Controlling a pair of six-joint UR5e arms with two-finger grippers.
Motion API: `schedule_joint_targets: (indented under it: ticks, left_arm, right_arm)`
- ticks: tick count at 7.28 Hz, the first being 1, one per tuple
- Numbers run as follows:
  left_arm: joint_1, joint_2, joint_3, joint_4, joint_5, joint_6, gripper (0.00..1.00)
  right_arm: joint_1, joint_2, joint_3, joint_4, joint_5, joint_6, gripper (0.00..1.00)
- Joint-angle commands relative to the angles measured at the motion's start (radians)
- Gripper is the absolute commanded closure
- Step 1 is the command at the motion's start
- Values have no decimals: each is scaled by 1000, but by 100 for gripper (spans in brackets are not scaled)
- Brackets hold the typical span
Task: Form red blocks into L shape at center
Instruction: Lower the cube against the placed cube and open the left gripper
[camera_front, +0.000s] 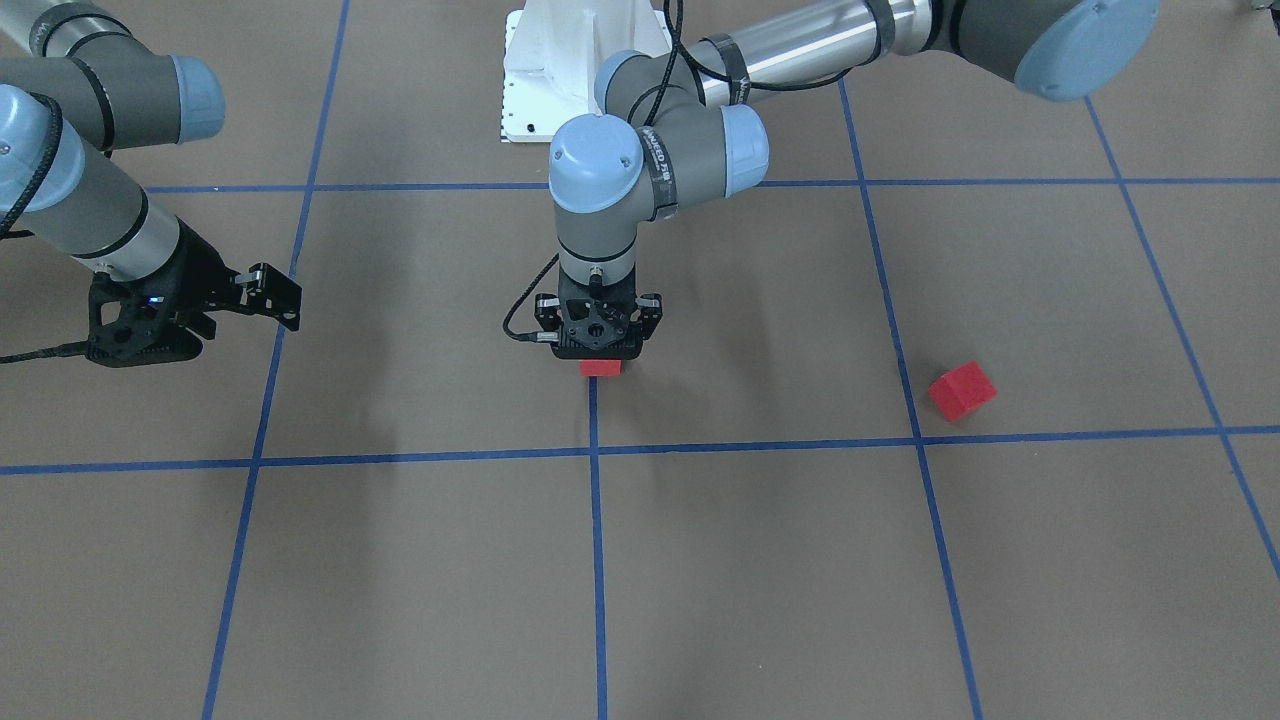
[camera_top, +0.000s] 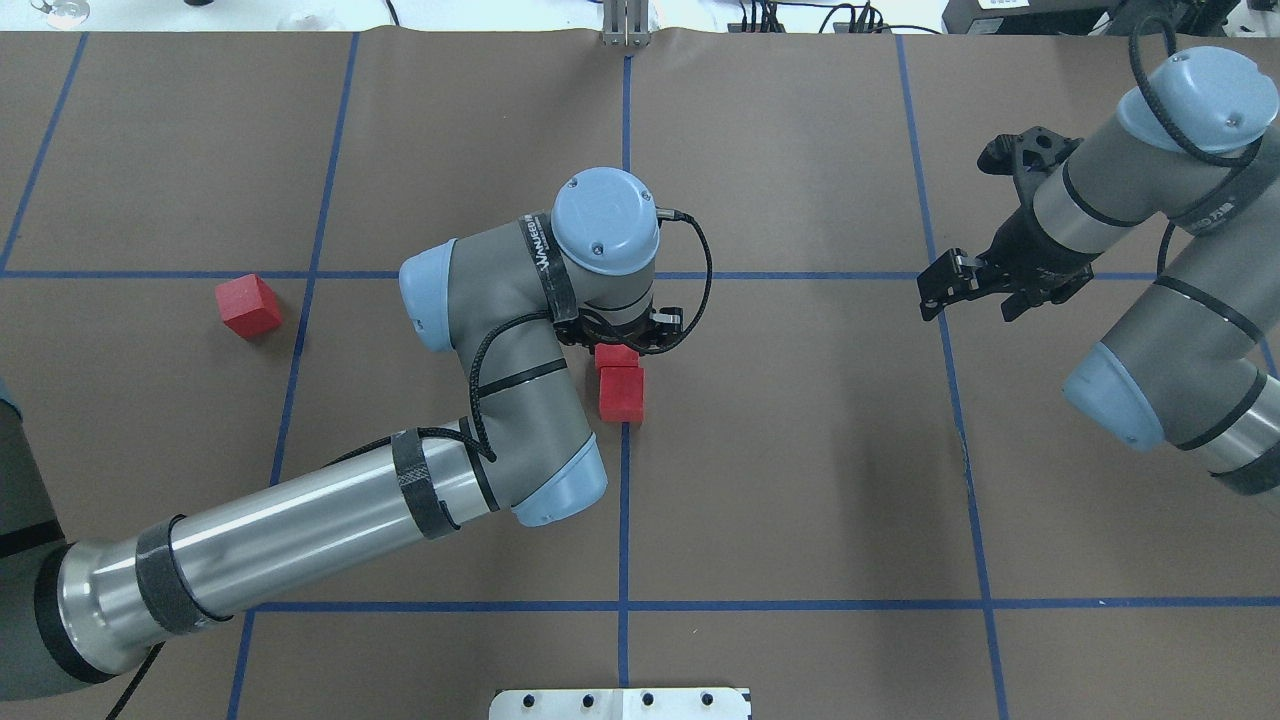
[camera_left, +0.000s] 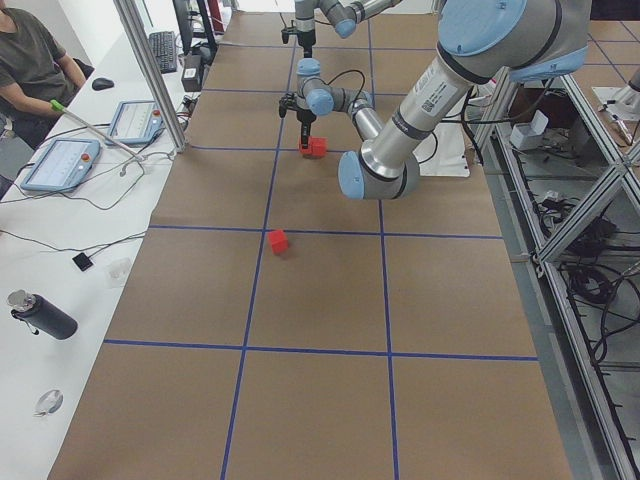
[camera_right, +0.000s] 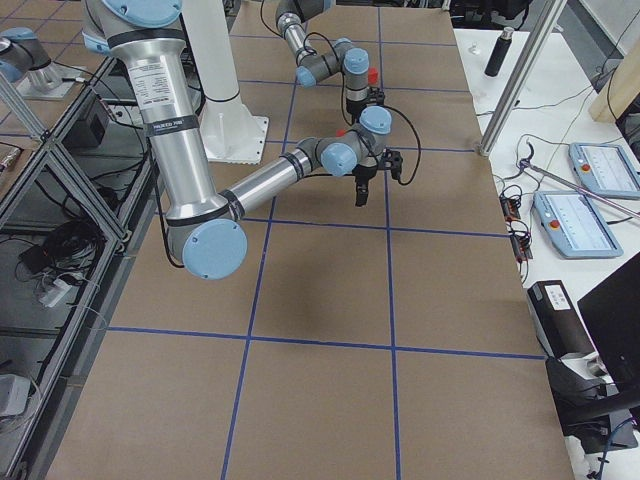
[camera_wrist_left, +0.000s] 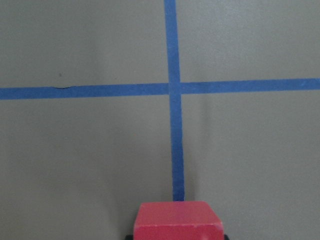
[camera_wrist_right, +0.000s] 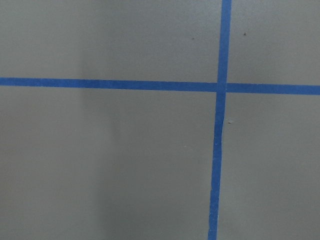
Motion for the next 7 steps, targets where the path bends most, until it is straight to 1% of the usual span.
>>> schedule_joint_targets:
  ticks: [1,3,7]
  left_arm:
    - [7,5,-6,0,0,0,100]
    - [14,4,-4,0,0,-38,100]
    - [21,5,-6,0,0,-43,100]
  right_arm:
    - [0,1,1,0,0,0,0]
    - [0,1,1,0,0,0,0]
    - [0,-1,-1,0,0,0,0]
